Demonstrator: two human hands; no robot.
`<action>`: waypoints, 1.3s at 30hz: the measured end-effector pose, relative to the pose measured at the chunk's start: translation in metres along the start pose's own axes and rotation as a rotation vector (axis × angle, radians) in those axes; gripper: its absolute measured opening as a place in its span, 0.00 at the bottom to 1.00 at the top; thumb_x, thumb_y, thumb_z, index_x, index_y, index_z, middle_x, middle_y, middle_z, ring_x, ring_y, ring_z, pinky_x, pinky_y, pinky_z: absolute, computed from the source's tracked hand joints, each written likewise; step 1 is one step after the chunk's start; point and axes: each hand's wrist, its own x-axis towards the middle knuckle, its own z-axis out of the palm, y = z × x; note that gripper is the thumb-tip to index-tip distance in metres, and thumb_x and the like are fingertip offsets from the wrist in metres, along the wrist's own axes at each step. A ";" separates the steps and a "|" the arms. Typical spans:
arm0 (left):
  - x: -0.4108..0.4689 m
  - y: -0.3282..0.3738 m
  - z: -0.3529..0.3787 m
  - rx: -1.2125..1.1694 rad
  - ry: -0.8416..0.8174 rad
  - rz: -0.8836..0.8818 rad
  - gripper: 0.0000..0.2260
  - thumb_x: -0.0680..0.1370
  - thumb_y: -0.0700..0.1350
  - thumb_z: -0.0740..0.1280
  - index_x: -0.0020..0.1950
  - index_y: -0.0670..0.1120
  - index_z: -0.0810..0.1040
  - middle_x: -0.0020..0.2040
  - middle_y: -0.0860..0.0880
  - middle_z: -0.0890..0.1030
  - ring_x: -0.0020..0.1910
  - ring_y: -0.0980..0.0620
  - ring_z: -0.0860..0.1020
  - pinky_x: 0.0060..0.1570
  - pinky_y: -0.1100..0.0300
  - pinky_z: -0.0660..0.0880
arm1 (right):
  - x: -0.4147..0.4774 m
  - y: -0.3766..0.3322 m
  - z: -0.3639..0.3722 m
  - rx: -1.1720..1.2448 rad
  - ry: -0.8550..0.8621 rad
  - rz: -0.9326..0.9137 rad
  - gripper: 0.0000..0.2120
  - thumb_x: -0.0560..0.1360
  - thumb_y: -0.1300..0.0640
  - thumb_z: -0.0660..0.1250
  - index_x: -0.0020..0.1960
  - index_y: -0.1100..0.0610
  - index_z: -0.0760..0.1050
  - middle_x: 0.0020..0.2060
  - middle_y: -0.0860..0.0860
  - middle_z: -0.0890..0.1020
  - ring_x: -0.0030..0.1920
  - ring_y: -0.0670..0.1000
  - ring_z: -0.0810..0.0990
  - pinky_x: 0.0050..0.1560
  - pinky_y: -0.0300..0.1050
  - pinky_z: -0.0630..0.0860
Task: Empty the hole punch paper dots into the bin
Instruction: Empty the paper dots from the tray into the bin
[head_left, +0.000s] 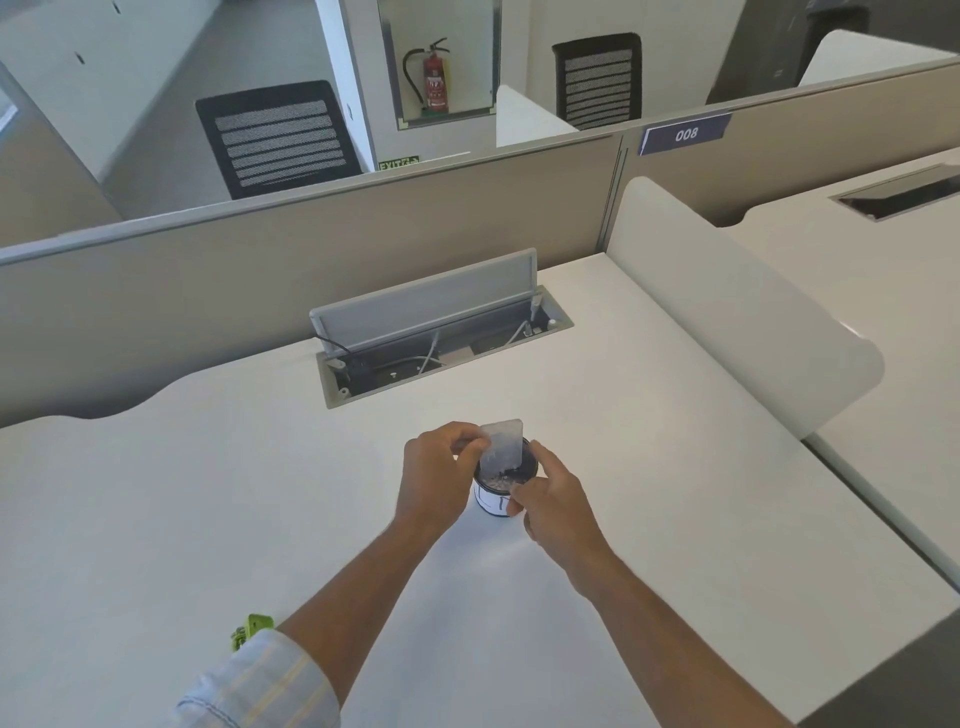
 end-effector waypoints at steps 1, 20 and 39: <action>-0.001 0.000 0.000 0.000 0.006 0.002 0.06 0.81 0.42 0.73 0.54 0.44 0.89 0.46 0.53 0.87 0.49 0.50 0.87 0.54 0.54 0.84 | 0.000 0.001 0.000 0.004 0.018 0.010 0.25 0.80 0.66 0.61 0.59 0.35 0.72 0.40 0.49 0.83 0.26 0.39 0.75 0.33 0.33 0.69; -0.018 -0.004 0.000 -0.032 0.019 0.048 0.06 0.82 0.39 0.73 0.53 0.45 0.90 0.49 0.52 0.90 0.48 0.49 0.87 0.55 0.54 0.85 | -0.010 0.002 0.007 0.047 -0.059 0.072 0.32 0.73 0.60 0.65 0.72 0.39 0.58 0.45 0.55 0.84 0.24 0.39 0.77 0.26 0.35 0.69; -0.031 -0.005 -0.002 -0.013 0.105 0.146 0.06 0.81 0.36 0.73 0.53 0.43 0.90 0.49 0.50 0.91 0.48 0.51 0.88 0.56 0.51 0.86 | -0.013 0.005 0.009 -0.012 -0.074 0.019 0.31 0.79 0.64 0.63 0.78 0.45 0.65 0.42 0.55 0.84 0.24 0.42 0.77 0.26 0.36 0.71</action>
